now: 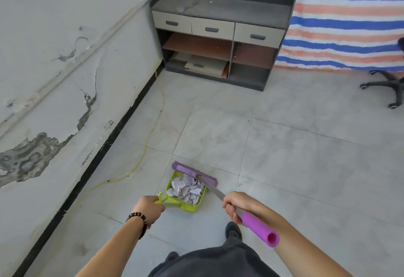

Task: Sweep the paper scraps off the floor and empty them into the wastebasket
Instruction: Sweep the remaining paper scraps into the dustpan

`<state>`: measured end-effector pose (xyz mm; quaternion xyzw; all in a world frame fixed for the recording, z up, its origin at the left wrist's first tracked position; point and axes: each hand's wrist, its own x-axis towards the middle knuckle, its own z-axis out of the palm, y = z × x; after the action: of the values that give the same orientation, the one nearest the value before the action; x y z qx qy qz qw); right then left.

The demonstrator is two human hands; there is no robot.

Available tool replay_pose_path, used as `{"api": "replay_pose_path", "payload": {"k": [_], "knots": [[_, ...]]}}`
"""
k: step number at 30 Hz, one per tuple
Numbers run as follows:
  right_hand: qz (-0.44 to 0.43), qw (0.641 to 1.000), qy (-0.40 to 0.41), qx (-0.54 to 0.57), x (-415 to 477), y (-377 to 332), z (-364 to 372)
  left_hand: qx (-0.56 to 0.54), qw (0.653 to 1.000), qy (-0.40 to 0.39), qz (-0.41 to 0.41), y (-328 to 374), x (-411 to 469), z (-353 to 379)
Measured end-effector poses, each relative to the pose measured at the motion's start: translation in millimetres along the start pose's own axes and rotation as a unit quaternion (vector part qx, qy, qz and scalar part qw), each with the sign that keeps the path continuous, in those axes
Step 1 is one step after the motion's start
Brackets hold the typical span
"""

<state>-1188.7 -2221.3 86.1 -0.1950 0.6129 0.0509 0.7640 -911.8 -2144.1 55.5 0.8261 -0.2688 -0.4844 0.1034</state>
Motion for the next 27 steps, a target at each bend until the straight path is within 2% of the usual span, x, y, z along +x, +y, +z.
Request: {"api": "replay_pose_path", "payload": {"k": [7, 11, 14, 21, 27], "knots": [[-0.058, 0.986, 0.036, 0.152, -21, 53, 69, 0.155, 0.975, 0.005, 0.156, -29, -3, -30], [-0.109, 0.946, 0.076, 0.296, -42, 98, 99, 0.194, 0.961, -0.021, 0.196, -51, -8, -29], [-0.140, 0.902, 0.083, 0.399, -62, 137, 107, 0.215, 0.947, -0.043, 0.237, -52, -20, -18], [-0.182, 0.814, 0.125, 0.537, -112, 229, 83, 0.272, 0.900, -0.113, 0.323, -16, -64, 66], [-0.200, 0.750, 0.183, 0.603, -153, 323, 33, 0.331, 0.836, -0.163, 0.407, 17, -137, 174]]}}
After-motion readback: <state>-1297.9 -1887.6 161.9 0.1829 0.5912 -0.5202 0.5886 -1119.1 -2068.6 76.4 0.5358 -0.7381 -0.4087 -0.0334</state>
